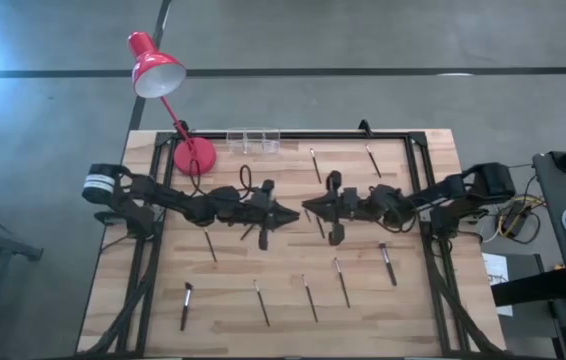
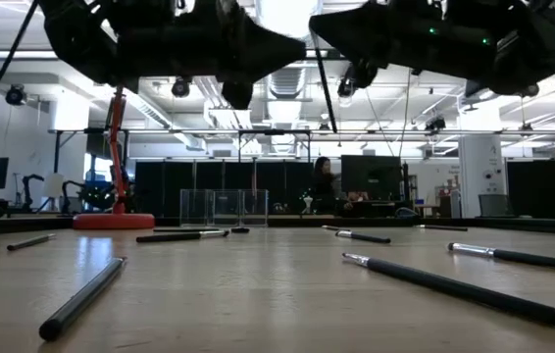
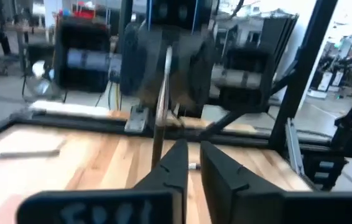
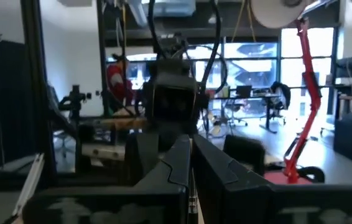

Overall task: Pick & Place Makeup Supplies
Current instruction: Put the makeup brush into the transparent organizer

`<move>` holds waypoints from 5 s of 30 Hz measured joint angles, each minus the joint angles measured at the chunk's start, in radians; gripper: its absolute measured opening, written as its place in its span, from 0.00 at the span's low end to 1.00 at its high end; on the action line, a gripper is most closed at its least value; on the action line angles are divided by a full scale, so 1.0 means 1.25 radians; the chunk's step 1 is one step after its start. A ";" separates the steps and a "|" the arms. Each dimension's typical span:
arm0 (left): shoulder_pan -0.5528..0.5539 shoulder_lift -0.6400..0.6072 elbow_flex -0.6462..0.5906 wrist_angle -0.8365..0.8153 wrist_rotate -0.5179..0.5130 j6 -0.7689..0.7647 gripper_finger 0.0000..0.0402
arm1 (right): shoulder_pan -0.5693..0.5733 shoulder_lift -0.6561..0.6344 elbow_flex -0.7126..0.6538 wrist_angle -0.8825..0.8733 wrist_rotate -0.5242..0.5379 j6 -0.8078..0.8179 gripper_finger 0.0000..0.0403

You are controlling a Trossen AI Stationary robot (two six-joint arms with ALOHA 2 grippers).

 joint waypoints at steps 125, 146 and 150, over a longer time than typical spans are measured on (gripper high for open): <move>0.527 -0.159 0.077 -0.508 -0.386 0.029 0.03 | 0.008 -0.237 0.036 -0.510 0.192 -0.148 0.02; 0.584 -0.047 0.077 -0.442 -0.399 0.022 0.03 | 0.008 -0.237 0.036 -0.506 0.191 -0.159 0.02; 0.584 -0.044 0.076 -0.455 -0.399 0.022 0.03 | 0.008 -0.237 0.036 -0.505 0.191 -0.162 0.02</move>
